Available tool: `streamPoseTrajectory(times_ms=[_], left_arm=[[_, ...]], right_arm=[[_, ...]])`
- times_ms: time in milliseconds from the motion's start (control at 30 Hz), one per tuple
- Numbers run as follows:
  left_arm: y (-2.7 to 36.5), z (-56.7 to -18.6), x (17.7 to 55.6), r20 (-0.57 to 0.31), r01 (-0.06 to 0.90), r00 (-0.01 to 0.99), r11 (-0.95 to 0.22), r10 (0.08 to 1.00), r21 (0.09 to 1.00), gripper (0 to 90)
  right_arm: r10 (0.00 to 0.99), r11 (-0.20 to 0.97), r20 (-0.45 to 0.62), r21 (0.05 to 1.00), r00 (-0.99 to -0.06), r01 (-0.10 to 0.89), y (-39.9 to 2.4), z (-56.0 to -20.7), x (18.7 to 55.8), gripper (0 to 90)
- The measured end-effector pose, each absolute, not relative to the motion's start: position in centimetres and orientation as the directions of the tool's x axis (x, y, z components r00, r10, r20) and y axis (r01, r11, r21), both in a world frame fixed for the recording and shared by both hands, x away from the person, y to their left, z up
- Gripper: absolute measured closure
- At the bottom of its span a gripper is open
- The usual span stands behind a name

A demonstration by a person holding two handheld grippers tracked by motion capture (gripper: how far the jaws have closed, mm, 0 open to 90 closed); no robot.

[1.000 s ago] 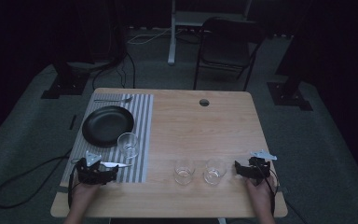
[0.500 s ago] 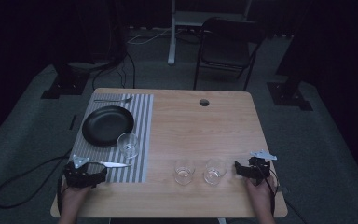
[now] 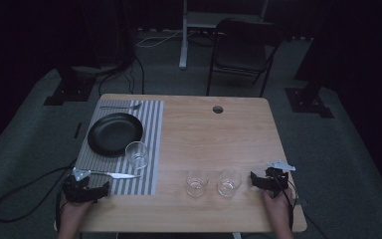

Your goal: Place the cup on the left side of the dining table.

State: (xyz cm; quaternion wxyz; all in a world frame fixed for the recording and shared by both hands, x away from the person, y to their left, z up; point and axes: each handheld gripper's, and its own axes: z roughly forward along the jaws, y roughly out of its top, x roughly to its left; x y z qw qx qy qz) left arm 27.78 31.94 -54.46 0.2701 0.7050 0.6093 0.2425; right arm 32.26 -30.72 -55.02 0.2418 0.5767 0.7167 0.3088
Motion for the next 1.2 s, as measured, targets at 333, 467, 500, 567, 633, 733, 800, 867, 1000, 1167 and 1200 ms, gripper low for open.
streamPoseTrajectory(times_ms=[333, 467, 500, 567, 633, 733, 800, 867, 1000, 1167, 1200], left_arm=[[32.41, -54.62, 27.58, 0.008, 0.717, 0.151, -0.115, 0.989, 0.688, 0.3], [32.40, -54.62, 27.57, 0.010, 0.718, 0.151, -0.116, 0.989, 0.687, 0.3], [32.40, -54.62, 27.57, 0.010, 0.718, 0.150, -0.116, 0.989, 0.687, 0.3], [32.41, -54.63, 27.58, 0.009, 0.717, 0.151, -0.116, 0.989, 0.687, 0.3], [32.41, -54.63, 27.58, 0.009, 0.717, 0.151, -0.115, 0.989, 0.688, 0.3], [32.41, -54.63, 27.57, 0.009, 0.717, 0.151, -0.116, 0.989, 0.687, 0.3], [32.41, -54.63, 27.57, 0.009, 0.717, 0.151, -0.116, 0.988, 0.687, 0.3], [32.41, -54.65, 27.57, 0.009, 0.716, 0.151, -0.116, 0.989, 0.689, 0.3], [32.41, -54.65, 27.58, 0.009, 0.716, 0.151, -0.115, 0.989, 0.689, 0.3], [32.40, -54.64, 27.58, 0.010, 0.716, 0.150, -0.115, 0.989, 0.688, 0.3], [32.40, -54.64, 27.58, 0.010, 0.716, 0.150, -0.115, 0.989, 0.688, 0.3]], right_arm=[[0.976, 0.144, 0.010, 0.722, -0.218, 0.677, -30.72, -55.02, 32.26, 12.4], [0.976, 0.144, 0.009, 0.722, -0.218, 0.677, -30.73, -55.02, 32.26, 12.4], [0.976, 0.144, 0.010, 0.722, -0.218, 0.677, -30.72, -55.02, 32.26, 12.4], [0.976, 0.144, 0.010, 0.722, -0.218, 0.677, -30.73, -55.02, 32.26, 12.4], [0.976, 0.144, 0.009, 0.722, -0.218, 0.677, -30.73, -55.02, 32.26, 12.4], [0.976, 0.144, 0.010, 0.722, -0.218, 0.677, -30.73, -55.03, 32.26, 12.4], [0.976, 0.144, 0.010, 0.722, -0.218, 0.677, -30.73, -55.02, 32.26, 12.4], [0.976, 0.144, 0.010, 0.722, -0.218, 0.677, -30.73, -55.02, 32.26, 12.4], [0.976, 0.144, 0.010, 0.722, -0.218, 0.677, -30.73, -55.02, 32.26, 12.4], [0.976, 0.144, 0.009, 0.721, -0.218, 0.677, -30.73, -55.02, 32.27, 12.3], [0.976, 0.144, 0.009, 0.722, -0.218, 0.677, -30.73, -55.02, 32.27, 12.4]])
